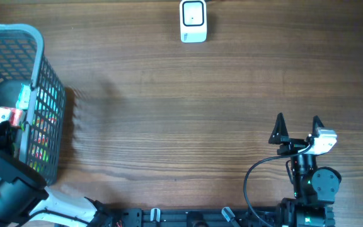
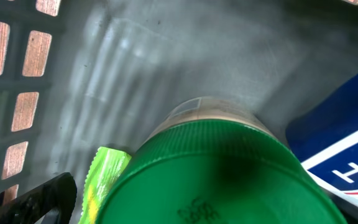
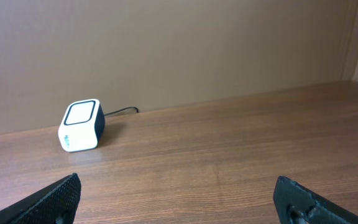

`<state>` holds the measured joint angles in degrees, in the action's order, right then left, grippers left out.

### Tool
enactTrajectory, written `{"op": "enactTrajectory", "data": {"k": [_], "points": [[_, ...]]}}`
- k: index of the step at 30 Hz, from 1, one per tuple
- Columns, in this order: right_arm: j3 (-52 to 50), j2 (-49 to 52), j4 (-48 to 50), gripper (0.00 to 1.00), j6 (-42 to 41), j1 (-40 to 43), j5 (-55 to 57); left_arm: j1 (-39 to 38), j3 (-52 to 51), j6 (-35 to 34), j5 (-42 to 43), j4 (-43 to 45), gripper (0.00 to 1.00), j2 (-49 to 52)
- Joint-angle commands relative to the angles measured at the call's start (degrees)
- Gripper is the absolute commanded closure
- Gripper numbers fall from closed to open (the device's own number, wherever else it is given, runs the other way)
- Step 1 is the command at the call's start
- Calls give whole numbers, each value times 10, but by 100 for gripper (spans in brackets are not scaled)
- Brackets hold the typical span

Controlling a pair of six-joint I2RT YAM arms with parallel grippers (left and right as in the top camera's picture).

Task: Scan the item barcode
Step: 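Reach the left gripper into the basket and grasp the green-capped jar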

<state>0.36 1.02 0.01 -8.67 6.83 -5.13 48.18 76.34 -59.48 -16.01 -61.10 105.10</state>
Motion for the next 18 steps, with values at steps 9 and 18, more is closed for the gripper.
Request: {"op": "enactTrajectory", "data": {"k": [9,18], "points": [[-1,0,3,0,10,-2,-7,5,-4,-10,-29,23,10,8],[-1,0,3,0,10,-2,-7,4,-66,-10,-11,97,12,8]]}}
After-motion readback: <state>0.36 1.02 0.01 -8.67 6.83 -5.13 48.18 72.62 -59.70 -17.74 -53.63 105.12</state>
